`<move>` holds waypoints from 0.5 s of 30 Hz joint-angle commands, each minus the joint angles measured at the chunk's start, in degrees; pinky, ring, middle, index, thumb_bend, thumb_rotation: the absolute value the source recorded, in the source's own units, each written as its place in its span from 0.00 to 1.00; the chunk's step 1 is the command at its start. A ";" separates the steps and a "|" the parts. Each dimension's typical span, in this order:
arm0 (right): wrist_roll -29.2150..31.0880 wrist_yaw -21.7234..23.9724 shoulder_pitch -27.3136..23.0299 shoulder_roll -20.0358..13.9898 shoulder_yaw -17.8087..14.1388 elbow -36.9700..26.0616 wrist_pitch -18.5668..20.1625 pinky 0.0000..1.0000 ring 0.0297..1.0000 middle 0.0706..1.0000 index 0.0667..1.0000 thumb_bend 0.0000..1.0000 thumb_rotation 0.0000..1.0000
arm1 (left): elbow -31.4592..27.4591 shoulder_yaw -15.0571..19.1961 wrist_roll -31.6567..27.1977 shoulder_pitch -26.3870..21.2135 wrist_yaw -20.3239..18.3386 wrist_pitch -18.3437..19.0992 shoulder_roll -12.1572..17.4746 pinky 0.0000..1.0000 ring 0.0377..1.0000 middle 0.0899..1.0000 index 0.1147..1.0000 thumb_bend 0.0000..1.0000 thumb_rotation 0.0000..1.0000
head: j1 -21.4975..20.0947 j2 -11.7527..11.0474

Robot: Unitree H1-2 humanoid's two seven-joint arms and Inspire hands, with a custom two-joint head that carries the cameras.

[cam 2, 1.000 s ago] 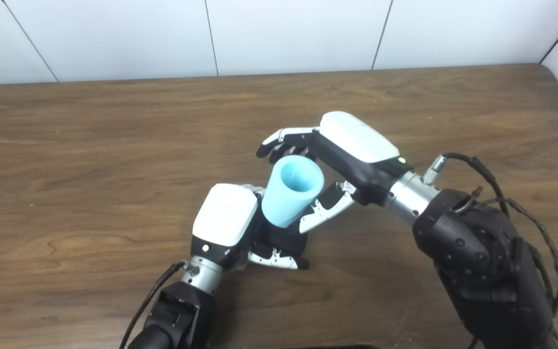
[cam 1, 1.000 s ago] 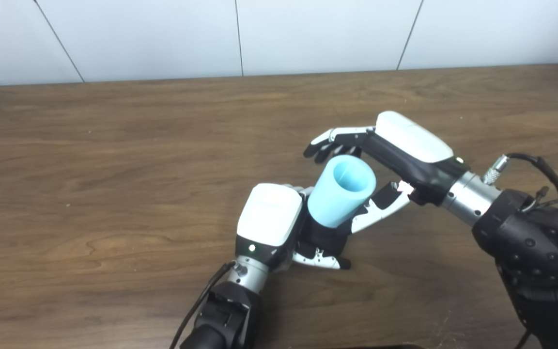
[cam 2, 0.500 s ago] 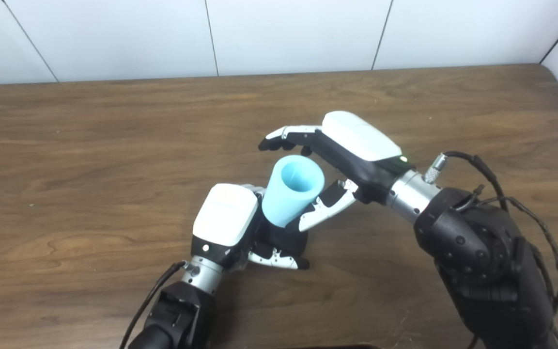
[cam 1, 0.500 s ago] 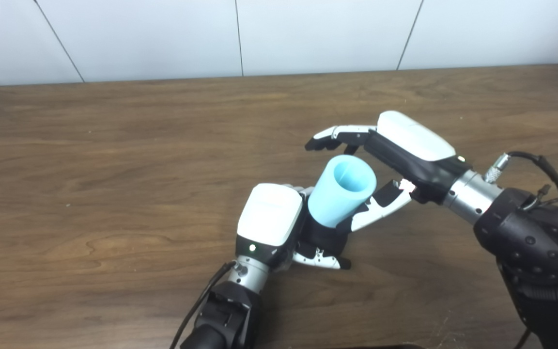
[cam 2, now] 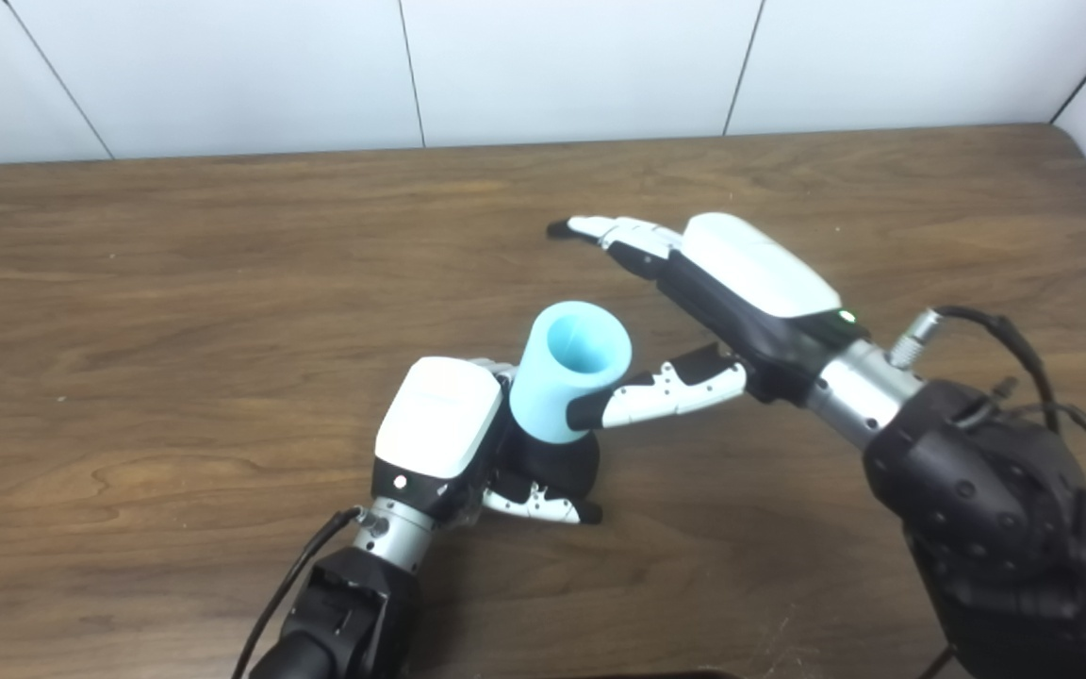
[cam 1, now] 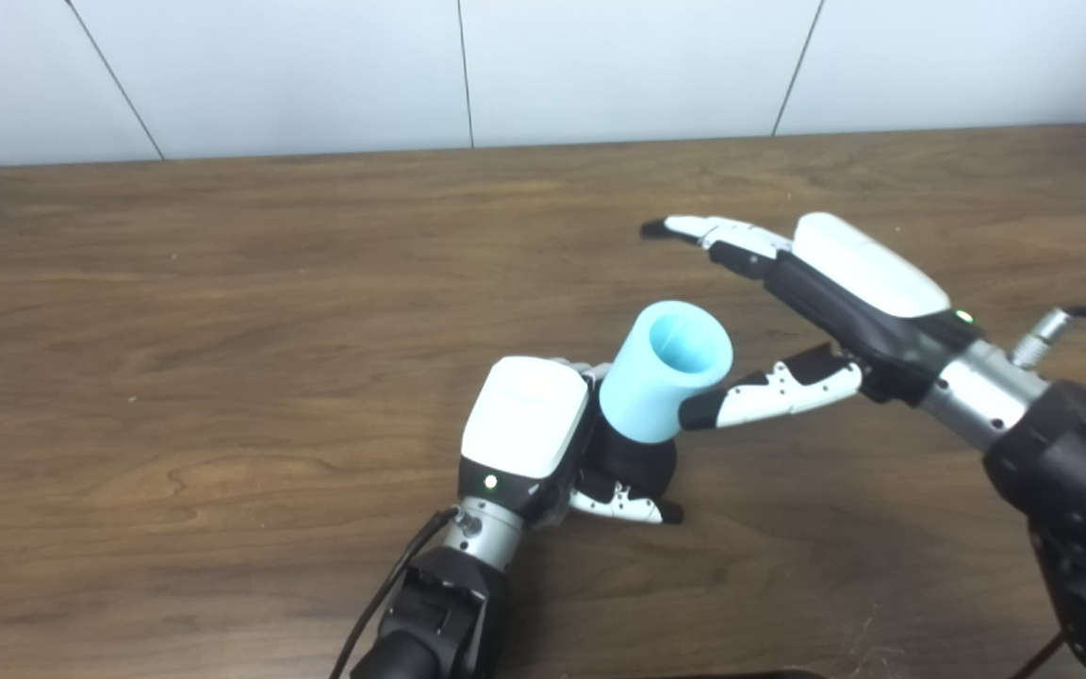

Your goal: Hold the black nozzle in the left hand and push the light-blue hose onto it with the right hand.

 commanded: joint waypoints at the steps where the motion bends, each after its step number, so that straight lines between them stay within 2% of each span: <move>1: 0.80 -1.57 -0.34 -1.46 -1.69 -1.93 -0.63 0.89 0.98 0.96 0.97 0.72 0.82 | 1.01 -0.14 -0.16 0.54 -0.37 -0.14 -0.01 0.42 0.46 0.34 0.44 0.52 0.00 | -0.02 0.02; 4: 1.86 -3.04 1.37 -1.58 -2.98 -2.35 -2.11 0.91 0.99 0.98 0.97 0.71 0.85 | 0.97 -0.04 -0.30 0.55 -0.32 -0.25 0.18 0.42 0.46 0.34 0.44 0.52 0.00 | 0.00 -0.04; 7: 2.71 -5.44 3.67 -1.09 -4.15 -2.52 -5.05 0.89 0.98 0.97 0.95 0.70 0.87 | 0.90 0.08 -0.38 0.57 -0.39 -0.30 0.34 0.42 0.46 0.34 0.44 0.52 0.00 | 0.04 -0.10; 9: 3.08 -6.70 5.38 -0.61 -4.47 -3.04 -6.49 0.92 0.98 0.97 0.94 0.69 0.89 | 0.81 0.19 -0.47 0.58 -0.39 -0.36 0.47 0.42 0.46 0.34 0.44 0.52 0.00 | -0.21 0.10; 12: 3.68 -8.22 7.44 -0.62 -4.45 -3.29 -9.87 0.98 1.00 0.99 0.94 0.65 0.90 | 0.77 0.46 -1.02 0.65 -0.06 -0.53 0.56 0.42 0.47 0.34 0.44 0.52 0.00 | -0.52 -0.01; 15: 3.31 -9.96 9.17 -0.81 -4.12 -3.01 -15.02 1.00 1.00 1.00 0.95 0.62 0.93 | 0.85 0.59 -1.71 0.66 0.33 -0.88 0.82 0.42 0.47 0.34 0.44 0.52 0.00 | -0.48 -0.12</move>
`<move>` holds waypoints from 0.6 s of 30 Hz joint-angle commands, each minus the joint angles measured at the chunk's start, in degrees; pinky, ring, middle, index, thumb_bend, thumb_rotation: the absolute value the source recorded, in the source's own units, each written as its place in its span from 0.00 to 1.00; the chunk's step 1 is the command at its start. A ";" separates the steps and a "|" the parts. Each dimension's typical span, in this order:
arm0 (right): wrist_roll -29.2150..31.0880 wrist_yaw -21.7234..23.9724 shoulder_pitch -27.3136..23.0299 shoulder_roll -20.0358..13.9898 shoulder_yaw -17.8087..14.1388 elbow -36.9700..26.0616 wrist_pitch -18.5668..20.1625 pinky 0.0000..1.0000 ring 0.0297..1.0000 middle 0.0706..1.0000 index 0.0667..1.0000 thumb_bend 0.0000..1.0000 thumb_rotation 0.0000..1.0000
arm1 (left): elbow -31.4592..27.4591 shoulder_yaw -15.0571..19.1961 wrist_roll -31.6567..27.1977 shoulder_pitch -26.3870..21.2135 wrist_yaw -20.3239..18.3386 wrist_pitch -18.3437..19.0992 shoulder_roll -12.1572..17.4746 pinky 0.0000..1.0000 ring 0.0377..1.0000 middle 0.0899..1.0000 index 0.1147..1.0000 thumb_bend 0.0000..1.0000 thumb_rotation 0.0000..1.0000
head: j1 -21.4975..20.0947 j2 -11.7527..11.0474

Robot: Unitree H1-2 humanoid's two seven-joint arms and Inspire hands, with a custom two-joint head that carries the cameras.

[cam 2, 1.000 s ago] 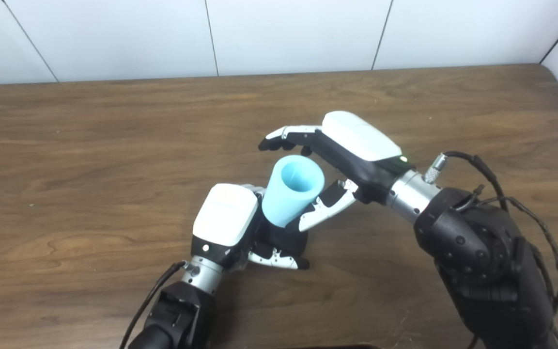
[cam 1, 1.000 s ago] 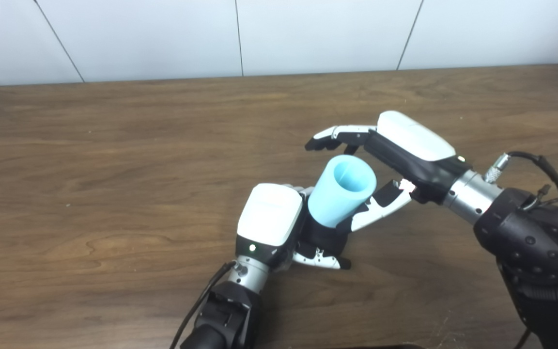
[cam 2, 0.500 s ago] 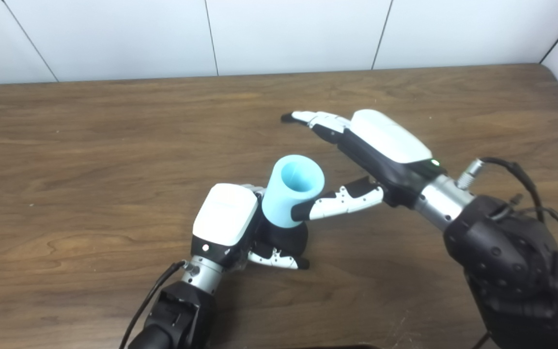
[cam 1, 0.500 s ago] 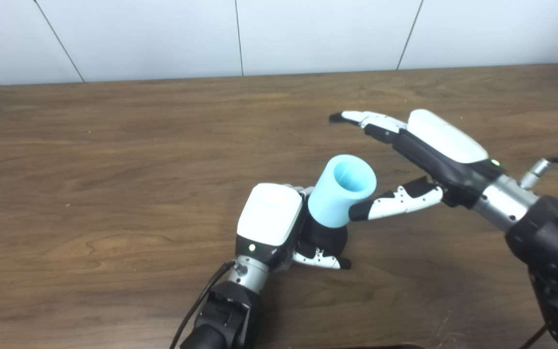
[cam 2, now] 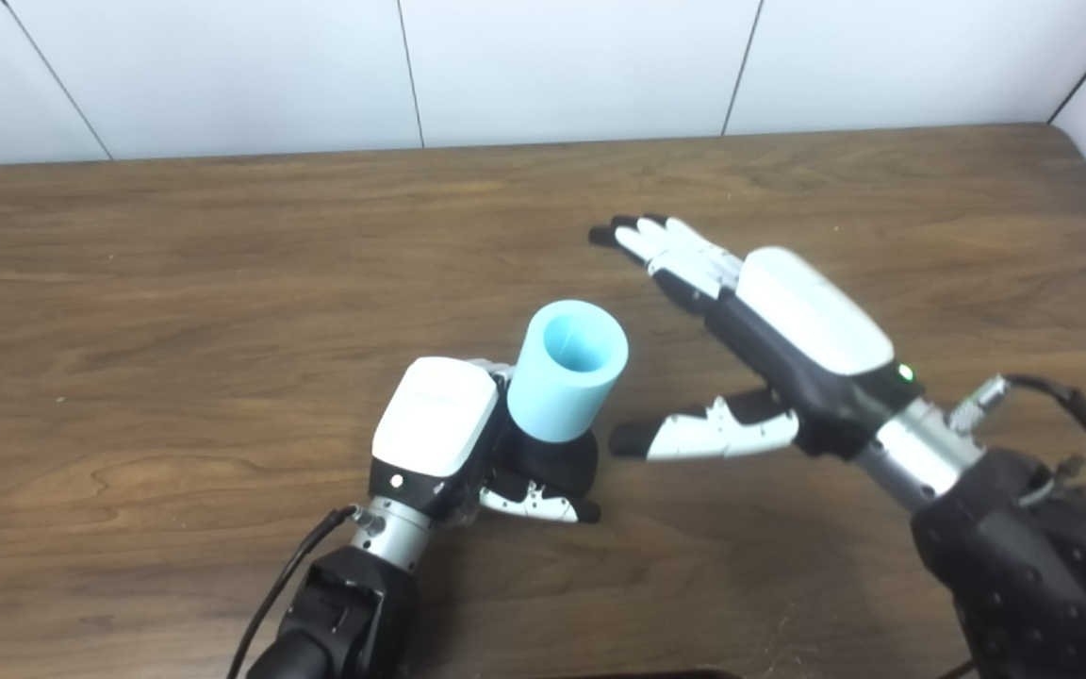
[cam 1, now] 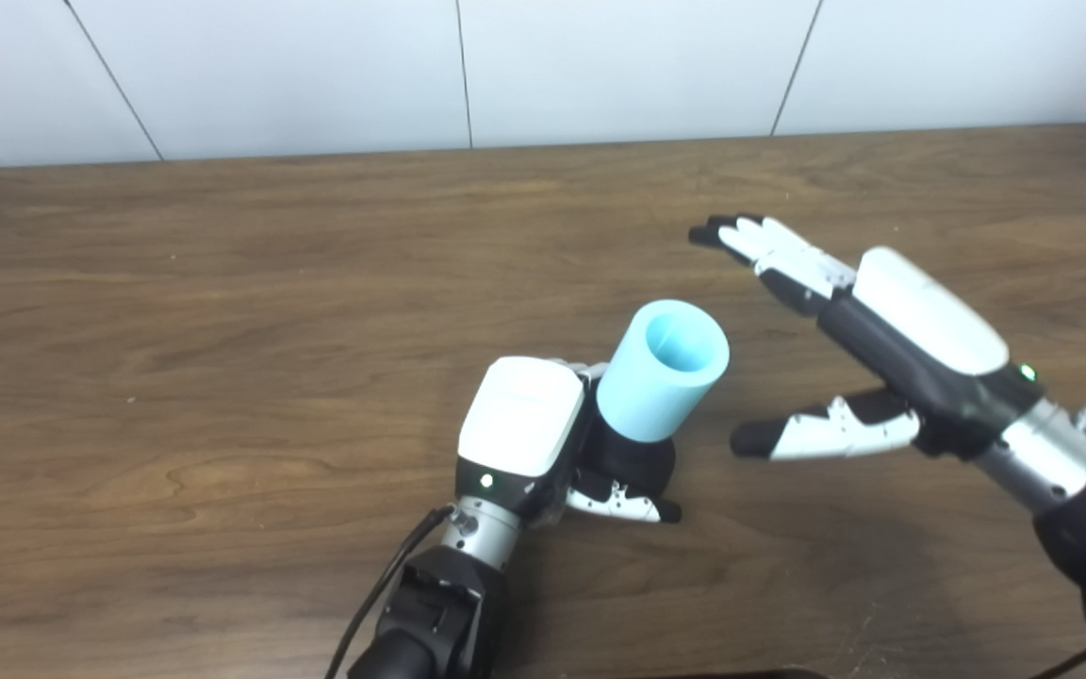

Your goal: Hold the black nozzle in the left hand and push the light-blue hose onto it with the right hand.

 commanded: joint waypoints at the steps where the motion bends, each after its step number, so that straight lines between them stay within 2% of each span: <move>1: 0.10 -2.89 -0.22 -0.37 -0.43 -1.38 -5.13 1.00 1.00 1.00 0.95 0.62 0.94 | 0.75 -0.06 -0.06 0.62 0.10 -0.57 0.65 0.42 0.47 0.34 0.44 0.52 0.00 | -0.02 0.00; 8: -1.67 -4.13 1.70 1.08 0.01 -1.00 -10.15 1.00 1.00 1.00 0.97 0.60 0.99 | 0.27 0.02 0.10 0.67 -0.67 -0.45 1.17 0.42 0.49 0.36 0.43 0.52 0.00 | -0.21 0.08; 18: -4.40 -3.94 3.64 1.81 -0.51 -1.84 -13.15 1.00 1.00 1.00 0.98 0.61 1.00 | 0.29 0.11 0.00 0.64 -0.57 -0.59 1.41 0.42 0.47 0.36 0.43 0.52 0.00 | -0.28 0.11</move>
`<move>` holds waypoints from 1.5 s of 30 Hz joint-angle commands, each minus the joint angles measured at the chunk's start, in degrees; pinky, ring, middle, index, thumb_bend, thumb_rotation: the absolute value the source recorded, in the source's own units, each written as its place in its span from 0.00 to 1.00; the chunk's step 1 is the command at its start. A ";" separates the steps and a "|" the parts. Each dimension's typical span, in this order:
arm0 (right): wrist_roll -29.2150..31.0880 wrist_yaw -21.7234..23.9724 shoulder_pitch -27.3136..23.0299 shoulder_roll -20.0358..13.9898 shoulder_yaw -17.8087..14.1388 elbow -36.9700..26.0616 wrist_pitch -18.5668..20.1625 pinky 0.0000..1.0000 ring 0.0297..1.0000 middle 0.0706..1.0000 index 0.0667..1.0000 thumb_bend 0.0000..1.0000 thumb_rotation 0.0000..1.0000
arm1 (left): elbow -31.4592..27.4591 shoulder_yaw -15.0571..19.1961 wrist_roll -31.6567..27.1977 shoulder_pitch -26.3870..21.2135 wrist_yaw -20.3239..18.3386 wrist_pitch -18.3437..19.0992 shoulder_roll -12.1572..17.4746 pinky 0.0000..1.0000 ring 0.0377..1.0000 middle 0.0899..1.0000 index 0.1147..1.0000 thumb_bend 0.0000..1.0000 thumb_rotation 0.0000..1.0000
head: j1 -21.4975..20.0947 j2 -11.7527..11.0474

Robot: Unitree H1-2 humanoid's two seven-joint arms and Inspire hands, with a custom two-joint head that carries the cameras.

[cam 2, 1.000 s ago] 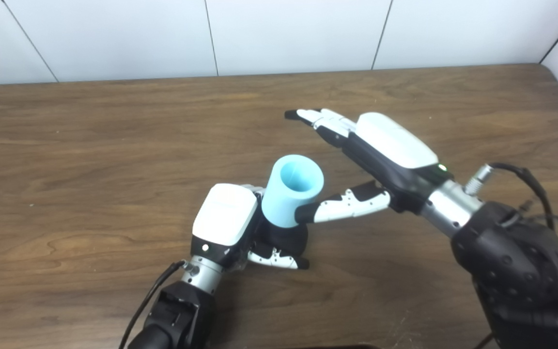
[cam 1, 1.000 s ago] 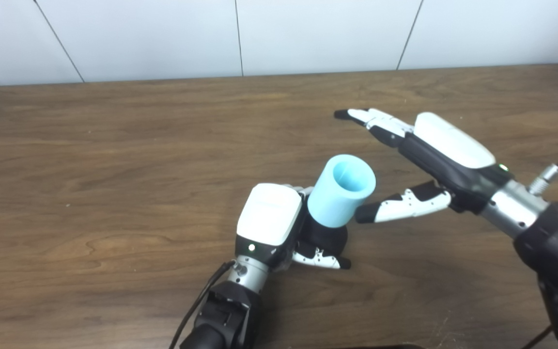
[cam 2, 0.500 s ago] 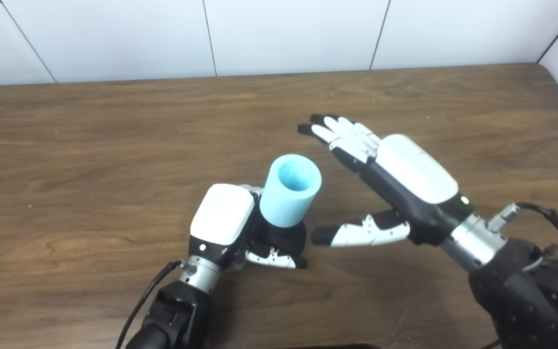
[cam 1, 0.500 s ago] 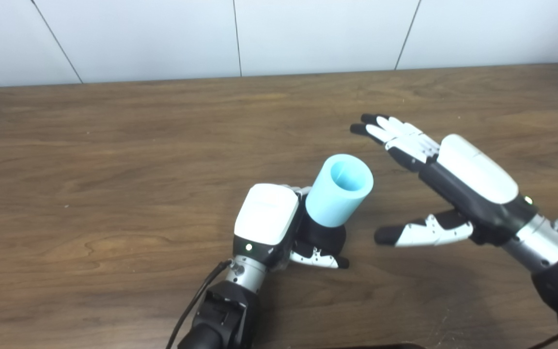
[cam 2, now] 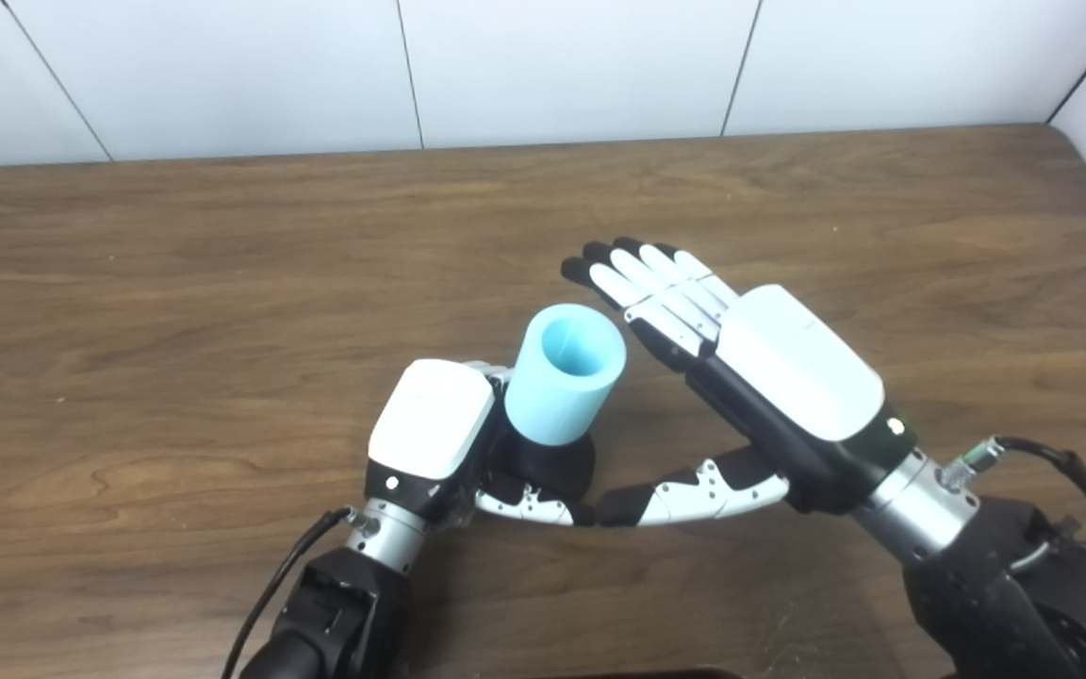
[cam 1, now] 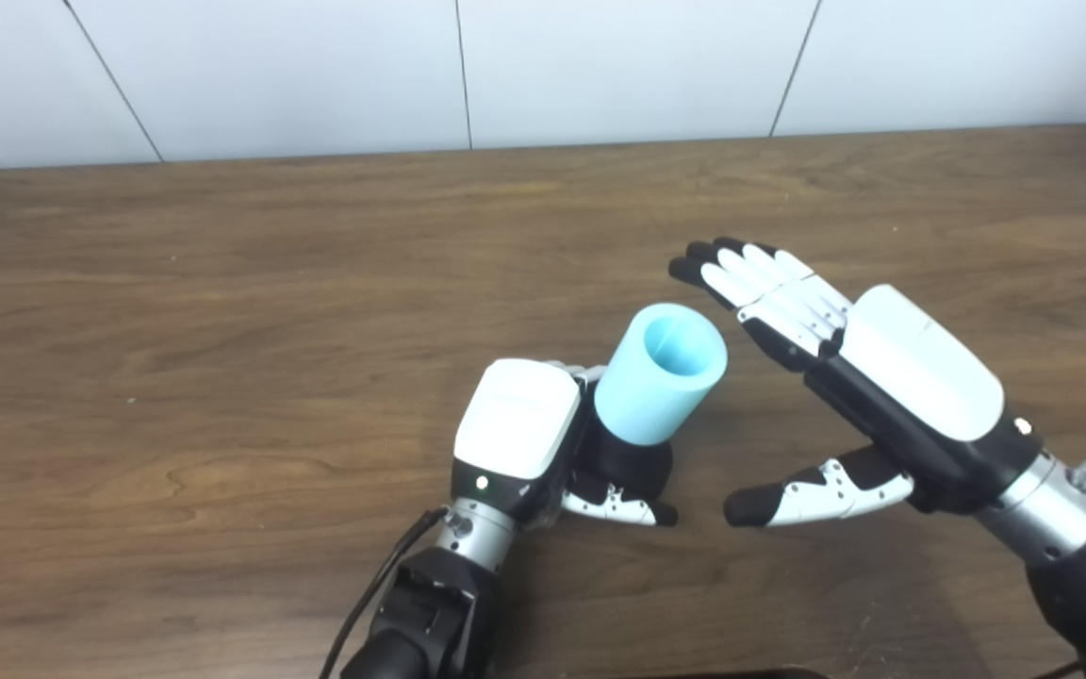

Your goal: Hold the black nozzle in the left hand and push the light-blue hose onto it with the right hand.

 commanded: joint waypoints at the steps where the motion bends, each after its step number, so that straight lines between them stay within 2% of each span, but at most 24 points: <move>1: -0.17 -1.28 -0.22 -0.05 -0.75 -1.89 -2.32 1.00 1.00 1.00 0.98 0.61 1.00 | 0.31 -0.08 0.40 0.62 -0.77 -0.26 0.70 0.42 0.48 0.36 0.43 0.52 0.00 | -0.02 0.02; 12: -2.96 0.77 1.18 1.99 0.23 -1.98 -4.11 1.00 1.00 1.00 0.95 0.62 1.00 | -0.05 -0.13 0.45 0.68 -1.29 -0.04 0.45 0.43 0.48 0.36 0.43 0.52 0.00 | -0.10 0.42; 23: -2.90 3.95 1.12 3.53 1.97 -1.98 -4.65 1.00 1.00 1.00 0.95 0.64 1.00 | 0.21 -0.20 0.35 0.65 -0.98 -0.01 0.14 0.42 0.48 0.36 0.43 0.52 0.00 | -0.12 0.50; 30: -3.22 4.27 2.14 4.61 3.54 -1.72 -4.34 0.98 1.00 0.99 0.93 0.61 1.00 | 0.04 -0.22 0.20 0.57 -1.38 -0.07 0.17 0.43 0.49 0.35 0.43 0.52 0.00 | -0.19 0.53; 45: -6.65 5.81 3.52 4.43 7.38 0.95 -4.72 0.95 0.98 0.97 0.92 0.62 1.00 | -0.64 -0.38 0.94 0.51 -2.53 0.41 0.12 0.44 0.50 0.35 0.44 0.52 0.00 | 0.00 1.08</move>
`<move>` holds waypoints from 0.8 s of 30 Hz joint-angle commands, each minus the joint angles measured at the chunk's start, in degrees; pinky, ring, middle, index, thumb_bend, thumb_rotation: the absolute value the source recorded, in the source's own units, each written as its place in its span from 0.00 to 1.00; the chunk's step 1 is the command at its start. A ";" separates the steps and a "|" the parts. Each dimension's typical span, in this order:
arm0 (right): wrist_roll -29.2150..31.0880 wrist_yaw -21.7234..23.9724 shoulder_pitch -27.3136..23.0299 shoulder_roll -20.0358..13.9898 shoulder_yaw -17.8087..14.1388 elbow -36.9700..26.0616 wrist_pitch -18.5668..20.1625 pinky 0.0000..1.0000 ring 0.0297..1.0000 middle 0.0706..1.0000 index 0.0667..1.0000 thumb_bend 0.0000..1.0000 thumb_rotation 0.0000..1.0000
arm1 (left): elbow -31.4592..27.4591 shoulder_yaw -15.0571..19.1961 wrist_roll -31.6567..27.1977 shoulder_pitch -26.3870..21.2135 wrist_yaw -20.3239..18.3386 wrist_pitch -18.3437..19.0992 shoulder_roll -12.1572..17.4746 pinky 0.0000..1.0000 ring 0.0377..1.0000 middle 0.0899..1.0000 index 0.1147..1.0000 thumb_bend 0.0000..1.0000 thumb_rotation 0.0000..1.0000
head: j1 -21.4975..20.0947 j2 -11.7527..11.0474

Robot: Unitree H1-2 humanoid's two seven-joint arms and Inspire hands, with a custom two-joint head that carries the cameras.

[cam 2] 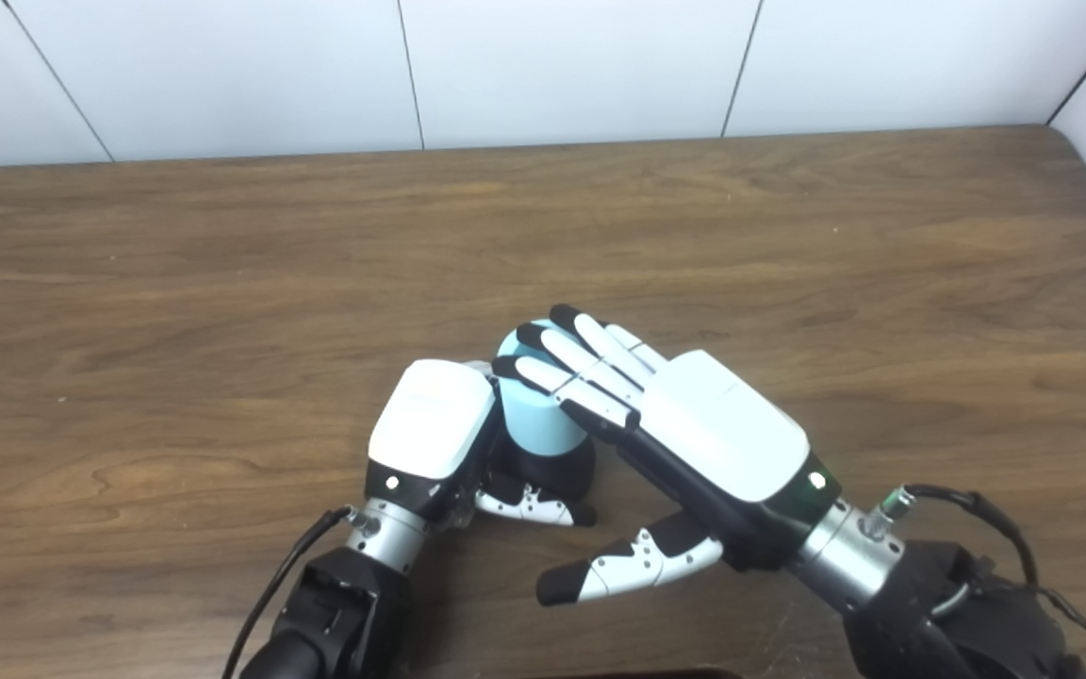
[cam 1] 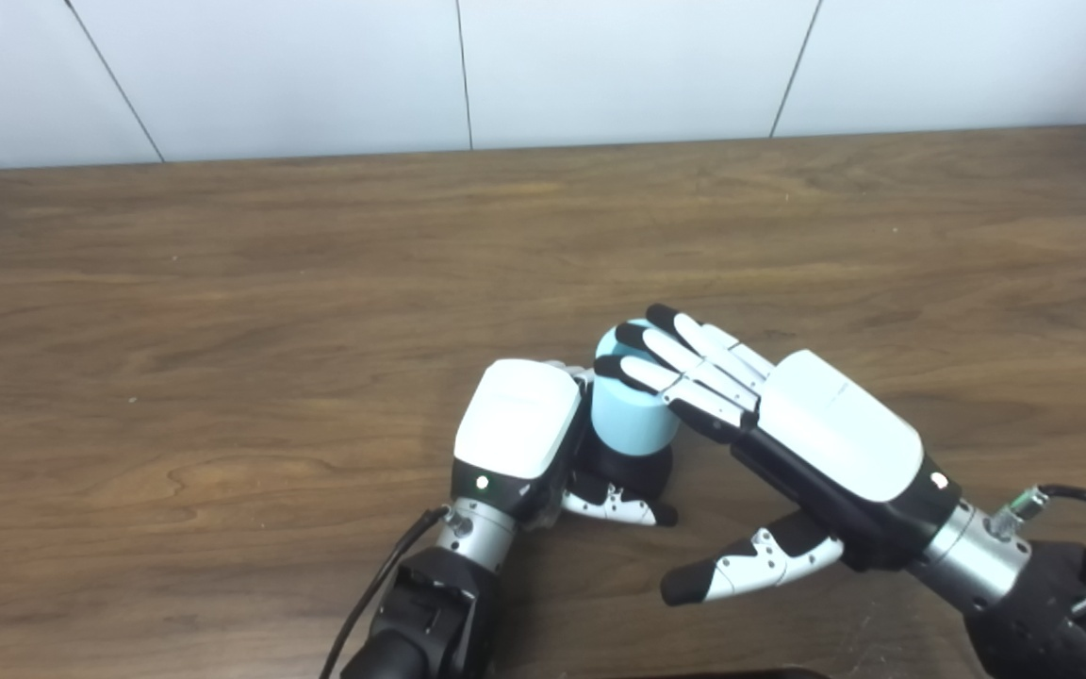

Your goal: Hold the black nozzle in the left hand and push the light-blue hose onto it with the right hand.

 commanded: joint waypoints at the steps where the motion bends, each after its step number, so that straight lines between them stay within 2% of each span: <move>1: 0.13 0.53 0.43 -0.77 0.86 0.62 -1.35 0.94 0.97 0.97 0.91 0.62 0.99 | -0.38 -0.34 0.93 0.47 -1.79 0.04 0.22 0.44 0.50 0.35 0.44 0.52 0.00 | 0.00 0.03; 9: -0.69 -0.40 0.27 -1.96 0.87 1.54 -1.59 0.93 0.97 0.95 0.91 0.61 1.00 | -0.25 -0.22 0.45 0.44 -1.46 -0.11 0.23 0.44 0.49 0.35 0.44 0.52 0.00 | -0.11 0.06; 19: -3.02 -1.41 1.77 -4.05 0.55 3.13 -3.88 0.94 0.96 0.93 0.89 0.60 1.00 | -0.77 -0.08 0.18 0.49 -1.52 -0.43 0.46 0.41 0.47 0.35 0.43 0.52 0.00 | -0.29 0.60; 24: -4.62 -2.21 2.73 -4.39 1.38 5.16 -5.61 0.94 0.96 0.92 0.89 0.60 0.97 | -0.91 -0.10 0.46 0.44 -1.90 -0.44 0.64 0.41 0.47 0.35 0.44 0.52 0.00 | -0.22 0.65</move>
